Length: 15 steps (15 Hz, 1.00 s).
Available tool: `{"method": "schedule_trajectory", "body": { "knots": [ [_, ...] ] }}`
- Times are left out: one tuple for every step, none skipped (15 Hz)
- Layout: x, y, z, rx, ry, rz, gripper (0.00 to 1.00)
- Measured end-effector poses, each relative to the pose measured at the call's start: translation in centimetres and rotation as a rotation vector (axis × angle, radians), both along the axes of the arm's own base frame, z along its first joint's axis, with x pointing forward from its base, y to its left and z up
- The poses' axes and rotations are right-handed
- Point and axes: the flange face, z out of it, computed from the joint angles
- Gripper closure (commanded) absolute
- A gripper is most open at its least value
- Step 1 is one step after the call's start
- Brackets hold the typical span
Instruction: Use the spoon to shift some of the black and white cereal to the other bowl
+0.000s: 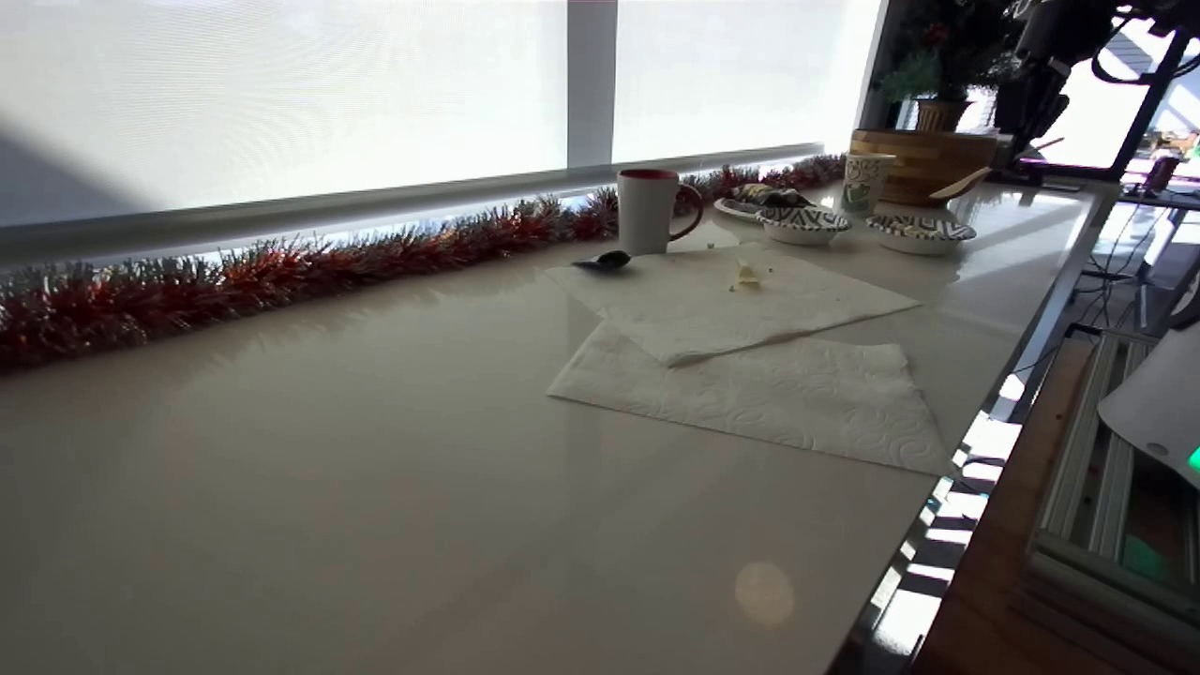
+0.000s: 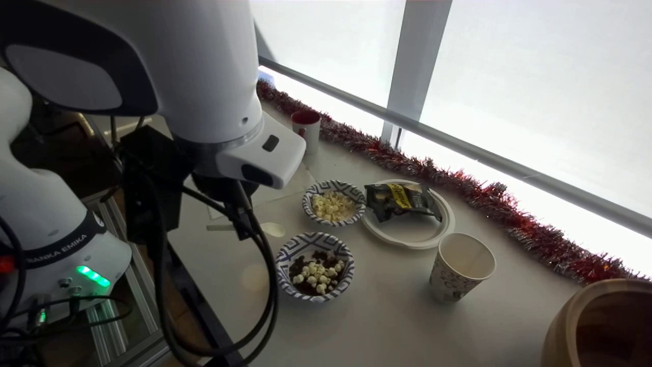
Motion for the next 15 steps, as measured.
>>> {"method": "schedule_trajectory", "body": {
  "knots": [
    [-0.1,-0.4,-0.1,0.012,-0.008,-0.049,0.97],
    [-0.1,-0.8,-0.3,0.029,-0.017,-0.093,0.97],
    [0.0,-1.1,-0.6,0.044,-0.027,-0.135,0.97],
    [0.1,-1.4,-1.0,0.056,-0.034,-0.173,0.87],
    [0.2,-1.7,-1.5,0.068,-0.034,-0.200,0.87],
    [0.4,-2.0,-2.0,0.075,-0.027,-0.215,0.87],
    [0.6,-2.2,-2.4,0.078,-0.018,-0.222,0.87],
    [0.7,-2.3,-2.6,0.078,-0.010,-0.225,0.97],
    [0.8,-2.4,-2.7,0.078,-0.005,-0.227,0.97],
    [0.9,-2.4,-2.8,0.077,-0.002,-0.226,0.97],
    [0.9,-2.3,-2.9,0.081,0.003,-0.224,0.97],
    [0.8,-2.2,-3.0,0.084,0.005,-0.224,0.97],
    [0.8,-2.2,-3.1,0.089,0.006,-0.229,0.97],
    [0.8,-2.2,-3.2,0.097,0.005,-0.239,0.97],
    [0.7,-2.3,-3.4,0.106,0.004,-0.252,0.97]
  ]
}}
